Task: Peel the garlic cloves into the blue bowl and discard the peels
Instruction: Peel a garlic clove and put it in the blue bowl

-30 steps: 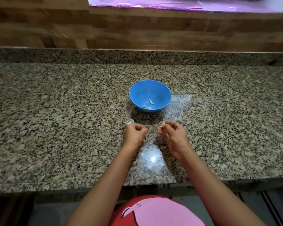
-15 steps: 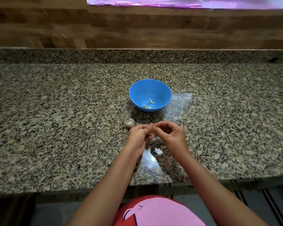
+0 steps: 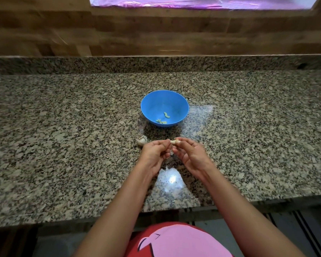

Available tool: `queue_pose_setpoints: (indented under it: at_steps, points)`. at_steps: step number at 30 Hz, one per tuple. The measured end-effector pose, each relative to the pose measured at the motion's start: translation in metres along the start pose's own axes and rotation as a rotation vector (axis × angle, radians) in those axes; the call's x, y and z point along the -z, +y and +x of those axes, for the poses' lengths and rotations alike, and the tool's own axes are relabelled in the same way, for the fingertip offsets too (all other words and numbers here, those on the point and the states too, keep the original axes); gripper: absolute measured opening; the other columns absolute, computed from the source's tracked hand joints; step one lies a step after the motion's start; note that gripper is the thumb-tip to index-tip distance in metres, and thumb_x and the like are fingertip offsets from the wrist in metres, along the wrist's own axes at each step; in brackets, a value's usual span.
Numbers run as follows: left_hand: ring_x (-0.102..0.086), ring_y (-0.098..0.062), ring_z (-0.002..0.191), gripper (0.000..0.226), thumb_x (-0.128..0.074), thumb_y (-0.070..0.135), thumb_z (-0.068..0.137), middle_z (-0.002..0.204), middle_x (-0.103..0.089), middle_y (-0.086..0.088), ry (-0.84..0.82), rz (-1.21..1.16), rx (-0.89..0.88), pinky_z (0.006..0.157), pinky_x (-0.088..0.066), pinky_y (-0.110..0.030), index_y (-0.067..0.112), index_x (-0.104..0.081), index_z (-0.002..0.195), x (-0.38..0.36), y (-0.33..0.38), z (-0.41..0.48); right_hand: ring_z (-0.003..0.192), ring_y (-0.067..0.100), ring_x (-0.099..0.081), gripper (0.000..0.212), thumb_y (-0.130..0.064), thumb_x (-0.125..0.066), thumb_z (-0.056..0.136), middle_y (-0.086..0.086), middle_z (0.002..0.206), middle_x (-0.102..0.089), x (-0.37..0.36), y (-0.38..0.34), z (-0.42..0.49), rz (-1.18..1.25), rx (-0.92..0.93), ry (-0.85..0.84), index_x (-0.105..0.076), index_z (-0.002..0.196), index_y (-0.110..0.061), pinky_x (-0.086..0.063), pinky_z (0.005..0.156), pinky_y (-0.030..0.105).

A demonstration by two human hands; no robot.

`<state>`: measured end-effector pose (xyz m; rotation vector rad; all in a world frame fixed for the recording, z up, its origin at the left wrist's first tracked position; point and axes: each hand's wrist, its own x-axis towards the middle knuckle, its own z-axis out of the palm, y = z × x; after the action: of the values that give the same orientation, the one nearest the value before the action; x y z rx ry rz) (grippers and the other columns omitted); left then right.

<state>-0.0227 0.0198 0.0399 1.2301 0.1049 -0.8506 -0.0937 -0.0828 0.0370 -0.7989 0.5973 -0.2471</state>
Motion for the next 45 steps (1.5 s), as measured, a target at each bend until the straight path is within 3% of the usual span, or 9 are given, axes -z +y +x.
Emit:
queue_pose_setpoints:
  at_steps: [7,11,15,17,20,25,32,37,45]
  points:
    - [-0.047,-0.007,0.054,0.023,-0.044,0.009,0.098,0.069,-0.055,-0.002,0.075,0.314,-0.116,0.045,-0.04,-0.015,0.01,-0.054,0.077,-0.009,-0.009,0.005,0.055,0.014,-0.064,0.01,0.009,-0.051,0.088,0.011,0.067,-0.066,-0.005,0.007,0.001,0.083,0.026,0.02,-0.058,0.086,0.003,-0.056,0.058,0.018]
    - [-0.048,-0.008,0.062,0.022,-0.037,0.011,0.1,0.081,-0.055,-0.006,0.108,0.42,-0.078,0.046,-0.044,-0.014,0.001,-0.055,0.097,-0.01,-0.012,0.005,0.054,0.013,-0.063,0.01,0.01,-0.051,0.088,0.01,0.066,-0.067,-0.008,0.01,-0.002,0.034,0.062,-0.03,-0.058,0.085,0.002,-0.055,0.055,0.018]
    - [-0.058,-0.017,0.088,0.019,-0.047,0.015,0.097,0.103,-0.062,-0.008,0.148,0.926,-0.219,0.073,-0.049,-0.027,0.007,-0.058,0.109,0.0,-0.015,0.001,0.062,0.018,-0.065,0.007,0.008,-0.052,0.089,0.014,0.076,-0.065,-0.006,0.003,0.001,0.005,0.016,-0.041,-0.058,0.09,0.004,-0.057,0.058,0.021]
    - [-0.058,-0.015,0.089,0.022,-0.049,0.009,0.095,0.109,-0.064,-0.003,0.149,1.029,-0.273,0.07,-0.045,-0.023,0.012,-0.063,0.112,0.007,-0.015,0.0,0.062,0.019,-0.066,0.007,0.006,-0.051,0.09,0.015,0.078,-0.064,0.0,0.001,0.003,-0.051,-0.017,-0.032,-0.057,0.093,0.004,-0.057,0.059,0.022]
    - [-0.062,-0.012,0.083,0.019,-0.054,0.012,0.093,0.103,-0.068,0.001,0.111,0.803,-0.29,0.071,-0.052,-0.025,0.017,-0.067,0.106,0.015,-0.011,0.003,0.062,0.019,-0.066,0.009,0.006,-0.05,0.091,0.015,0.077,-0.065,0.009,0.0,0.004,-0.159,-0.022,-0.064,-0.059,0.092,0.003,-0.058,0.06,0.024]
    - [-0.064,-0.022,0.075,0.01,-0.07,0.009,0.082,0.082,-0.071,-0.012,0.047,0.485,-0.254,0.075,-0.055,-0.035,0.004,-0.07,0.091,0.012,-0.002,0.005,0.061,0.016,-0.064,0.013,0.005,-0.052,0.09,0.014,0.08,-0.067,0.011,-0.002,0.002,-0.318,0.042,-0.132,-0.064,0.096,0.003,-0.058,0.063,0.025]
    - [-0.065,-0.021,0.075,0.007,-0.071,0.01,0.082,0.083,-0.071,-0.012,0.053,0.479,-0.255,0.073,-0.057,-0.031,0.006,-0.069,0.086,0.01,-0.007,0.005,0.069,0.015,-0.065,0.017,0.004,-0.063,0.082,0.012,0.084,-0.069,0.009,-0.004,0.001,-0.44,0.067,-0.103,-0.065,0.099,0.006,-0.054,0.065,0.02]
    - [-0.065,-0.014,0.067,0.003,-0.071,0.009,0.081,0.077,-0.069,-0.006,0.087,0.51,-0.27,0.062,-0.054,-0.023,0.009,-0.068,0.082,0.006,-0.009,0.005,0.071,0.018,-0.066,0.01,-0.002,-0.066,0.083,0.014,0.086,-0.071,0.005,-0.004,0.0,-0.67,0.129,-0.017,-0.069,0.093,-0.002,-0.057,0.07,0.026]
    - [-0.061,-0.01,0.057,0.006,-0.068,0.01,0.081,0.069,-0.065,-0.003,0.13,0.533,-0.282,0.058,-0.055,-0.026,0.008,-0.063,0.078,-0.001,-0.009,0.005,0.058,0.015,-0.062,0.013,0.008,-0.058,0.085,0.013,0.075,-0.067,-0.001,0.0,0.0,-0.38,0.092,0.05,-0.066,0.087,-0.002,-0.054,0.057,0.02]
